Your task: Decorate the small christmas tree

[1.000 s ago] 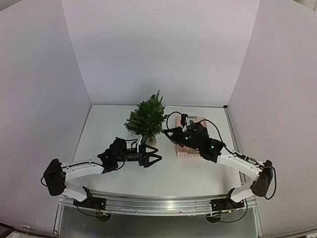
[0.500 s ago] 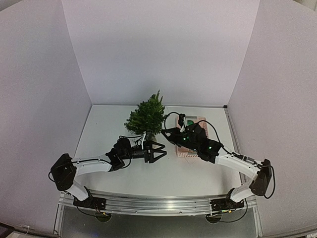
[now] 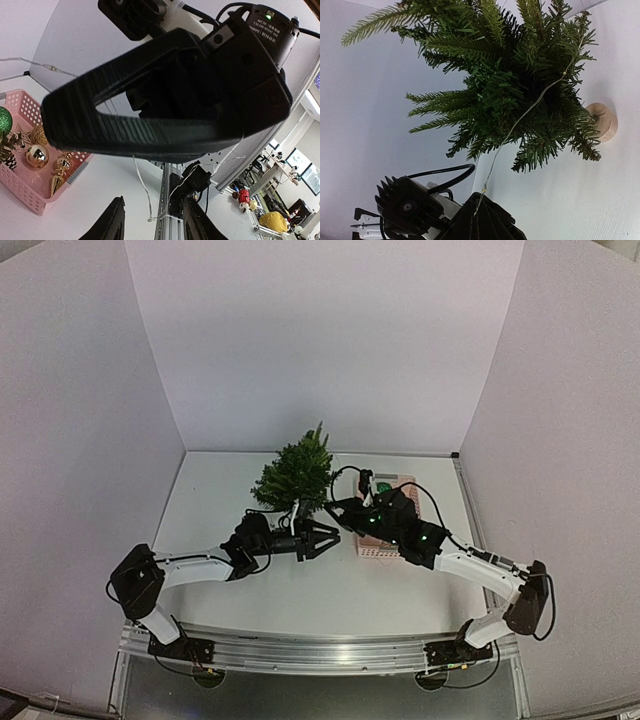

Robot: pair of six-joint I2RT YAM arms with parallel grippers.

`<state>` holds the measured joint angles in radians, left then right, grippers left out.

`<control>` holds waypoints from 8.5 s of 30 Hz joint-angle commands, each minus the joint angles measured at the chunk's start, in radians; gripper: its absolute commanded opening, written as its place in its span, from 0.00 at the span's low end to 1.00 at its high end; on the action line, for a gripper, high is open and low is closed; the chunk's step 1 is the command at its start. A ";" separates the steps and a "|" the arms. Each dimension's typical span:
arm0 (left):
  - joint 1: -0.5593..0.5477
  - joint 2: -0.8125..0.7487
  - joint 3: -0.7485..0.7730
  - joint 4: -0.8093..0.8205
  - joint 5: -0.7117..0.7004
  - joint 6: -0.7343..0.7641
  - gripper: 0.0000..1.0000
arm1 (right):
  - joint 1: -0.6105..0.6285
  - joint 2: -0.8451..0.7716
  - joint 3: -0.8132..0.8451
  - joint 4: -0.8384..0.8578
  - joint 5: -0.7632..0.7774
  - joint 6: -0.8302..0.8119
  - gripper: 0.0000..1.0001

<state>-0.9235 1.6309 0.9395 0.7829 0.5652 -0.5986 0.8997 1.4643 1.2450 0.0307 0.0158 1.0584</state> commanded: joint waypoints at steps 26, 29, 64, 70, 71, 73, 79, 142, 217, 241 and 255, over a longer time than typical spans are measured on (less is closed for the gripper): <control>0.169 -0.288 0.087 -0.876 0.012 0.681 0.00 | 0.006 -0.086 -0.023 0.026 0.089 -0.207 0.35; 0.180 -0.305 0.090 -0.912 -0.012 0.702 0.00 | 0.006 -0.081 -0.004 -0.005 0.079 -0.261 0.40; 0.228 -0.327 0.040 -0.809 0.013 0.608 0.00 | 0.183 0.077 -0.189 -0.097 0.061 -0.702 0.18; 0.233 -0.324 0.038 -0.805 0.006 0.608 0.00 | 0.182 0.039 -0.204 -0.100 0.033 -0.685 0.00; 0.234 -0.325 0.038 -0.805 0.005 0.608 0.00 | 0.183 0.035 -0.200 -0.106 0.019 -0.679 0.00; 0.235 -0.328 0.037 -0.807 0.005 0.608 0.00 | 0.183 0.034 -0.184 -0.124 -0.003 -0.666 0.00; 0.236 -0.345 0.044 -0.817 -0.010 0.627 0.37 | 0.209 0.071 -0.078 -0.206 -0.122 -0.660 0.00; 0.242 -0.659 -0.063 -0.794 0.009 1.512 0.00 | 0.257 0.363 0.624 -0.440 -0.319 -0.713 0.38; 0.526 0.178 0.881 -1.316 0.130 0.405 0.29 | 0.094 0.311 0.531 -0.423 0.419 -0.636 0.78; 0.601 0.185 1.027 -1.324 0.106 0.448 0.66 | 0.085 0.318 0.511 -0.415 0.377 -0.628 0.57; 0.604 0.264 1.110 -1.125 0.130 0.389 0.77 | 0.068 0.349 0.516 -0.414 0.299 -0.663 0.41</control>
<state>-0.3260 1.8892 2.0015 -0.4403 0.6521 -0.1694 0.9756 1.7857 1.7535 -0.4045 0.3318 0.4105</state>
